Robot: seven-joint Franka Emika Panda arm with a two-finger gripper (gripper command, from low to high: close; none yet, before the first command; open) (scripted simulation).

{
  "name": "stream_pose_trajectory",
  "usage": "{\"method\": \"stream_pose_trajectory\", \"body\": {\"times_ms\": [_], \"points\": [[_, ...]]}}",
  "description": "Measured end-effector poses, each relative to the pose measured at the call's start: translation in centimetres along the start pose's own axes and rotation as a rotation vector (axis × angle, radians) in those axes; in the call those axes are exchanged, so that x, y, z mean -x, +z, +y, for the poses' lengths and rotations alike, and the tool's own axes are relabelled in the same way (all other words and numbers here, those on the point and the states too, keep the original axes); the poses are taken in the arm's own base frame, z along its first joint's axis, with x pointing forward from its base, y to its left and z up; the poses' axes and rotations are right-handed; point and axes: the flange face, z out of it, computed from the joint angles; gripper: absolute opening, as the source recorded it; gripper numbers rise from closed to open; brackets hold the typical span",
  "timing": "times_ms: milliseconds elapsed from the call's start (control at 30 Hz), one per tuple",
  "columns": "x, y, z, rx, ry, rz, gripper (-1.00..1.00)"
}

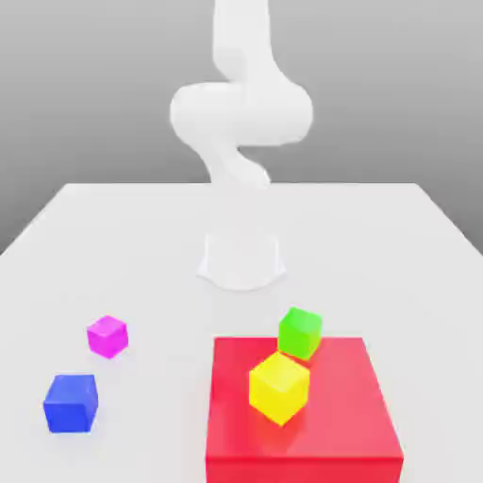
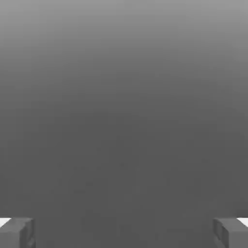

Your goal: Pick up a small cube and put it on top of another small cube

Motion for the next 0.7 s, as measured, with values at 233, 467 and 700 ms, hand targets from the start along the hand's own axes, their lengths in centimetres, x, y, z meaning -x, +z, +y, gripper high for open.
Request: {"method": "stream_pose_trajectory", "body": {"times_ms": [233, 467, 700], "points": [[-0.7, 13.4, 9.8, 0.239, 0.088, -0.057, 0.00], [1.6, 22.4, 22.9, 0.429, 0.209, -0.156, 0.00], [7.9, 26.7, 35.8, 0.565, 0.361, -0.285, 0.00]]}}
